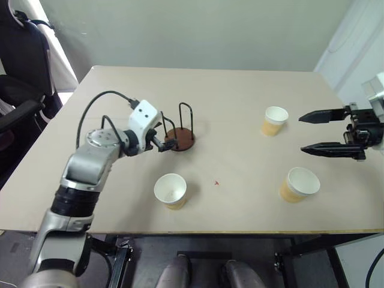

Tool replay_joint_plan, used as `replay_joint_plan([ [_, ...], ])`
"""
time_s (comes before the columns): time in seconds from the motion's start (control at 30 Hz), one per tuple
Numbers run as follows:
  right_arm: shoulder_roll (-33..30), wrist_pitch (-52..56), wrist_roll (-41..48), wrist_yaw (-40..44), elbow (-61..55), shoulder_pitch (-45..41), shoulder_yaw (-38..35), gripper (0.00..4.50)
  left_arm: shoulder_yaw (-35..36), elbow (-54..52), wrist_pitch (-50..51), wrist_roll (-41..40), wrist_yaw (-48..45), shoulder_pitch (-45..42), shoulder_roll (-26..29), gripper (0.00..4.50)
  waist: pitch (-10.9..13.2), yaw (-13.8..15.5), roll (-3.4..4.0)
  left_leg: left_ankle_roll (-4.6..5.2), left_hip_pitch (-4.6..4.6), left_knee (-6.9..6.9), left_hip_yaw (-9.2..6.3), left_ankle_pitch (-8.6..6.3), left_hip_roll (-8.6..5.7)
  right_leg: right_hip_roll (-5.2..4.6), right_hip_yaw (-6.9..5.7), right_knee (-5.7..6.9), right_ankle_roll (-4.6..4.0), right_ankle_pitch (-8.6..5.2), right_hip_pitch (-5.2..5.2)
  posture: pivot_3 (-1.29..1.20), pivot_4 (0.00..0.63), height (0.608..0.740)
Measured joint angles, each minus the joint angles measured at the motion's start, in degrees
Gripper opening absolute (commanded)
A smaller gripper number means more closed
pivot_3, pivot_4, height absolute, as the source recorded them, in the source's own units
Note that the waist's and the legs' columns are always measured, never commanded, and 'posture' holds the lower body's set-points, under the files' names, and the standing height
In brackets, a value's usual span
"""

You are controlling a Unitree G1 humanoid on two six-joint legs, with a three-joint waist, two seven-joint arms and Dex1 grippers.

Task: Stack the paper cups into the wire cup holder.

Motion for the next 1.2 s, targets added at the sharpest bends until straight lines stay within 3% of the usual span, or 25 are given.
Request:
replay_joint_plan([
  [0.6, -1.0, 1.9, 1.6, -2.5, -2.5, 3.0, -2.0, 4.5, -1.0, 10.1, -4.2, 3.9, 1.5, -4.1, -8.7, 4.48, 0.0, 0.2, -0.06, 0.1, -0.02, 0.38, 0.05, -0.06, -0.07, 0.0, 0.08, -0.04, 0.31, 0.0, 0.19, 0.0, 0.15, 0.74],
  [0.7, -1.1, 2.7, 2.7, -2.9, -2.7, 3.2, -3.0, 4.5, -1.0, 10.2, -4.0, 4.0, 1.1, -4.1, -8.6, 3.89, 0.0, 0.2, -0.06, 0.09, -0.02, 0.38, 0.07, -0.06, -0.07, 0.0, 0.1, -0.04, 0.34, -0.02, 0.19, 0.0, 0.15, 0.74],
  [0.77, -0.7, 3.3, 4.6, -3.2, -3.6, 3.1, -4.5, 4.5, -1.0, 10.5, -4.0, 4.0, 1.1, -4.1, -8.8, 3.25, 0.0, 0.2, -0.06, 0.08, -0.01, 0.38, 0.07, -0.05, -0.07, 0.0, 0.1, -0.04, 0.38, -0.04, 0.19, 0.0, 0.15, 0.74],
  [1.03, 0.1, 4.4, 7.3, -4.8, -5.2, 3.2, -5.8, 4.5, -1.0, 10.9, -4.0, 4.0, 1.0, -4.8, -10.3, 0.24, 0.0, 0.2, -0.08, 0.09, -0.02, 0.43, 0.07, -0.05, -0.18, -0.03, 0.23, -0.04, 0.56, -0.06, 0.22, 0.0, 0.15, 0.74],
  [1.07, 0.1, 4.4, 7.3, -4.9, -5.4, 3.3, -5.8, 4.5, -1.1, 11.0, -4.1, 4.0, 0.9, -4.8, -10.4, 0.02, 0.0, 0.2, -0.08, 0.09, -0.02, 0.43, 0.08, -0.05, -0.18, -0.03, 0.23, -0.04, 0.56, -0.06, 0.22, 0.0, 0.15, 0.74],
  [1.2, 0.1, 4.4, 7.3, -5.2, -5.9, 4.2, -6.1, 4.5, -1.0, 11.2, -4.3, 4.3, 0.9, -5.0, -10.4, 0.02, 0.1, 0.2, -0.08, 0.1, -0.02, 0.43, 0.08, -0.06, -0.19, -0.04, 0.25, -0.04, 0.58, -0.08, 0.22, 0.0, 0.15, 0.74],
])
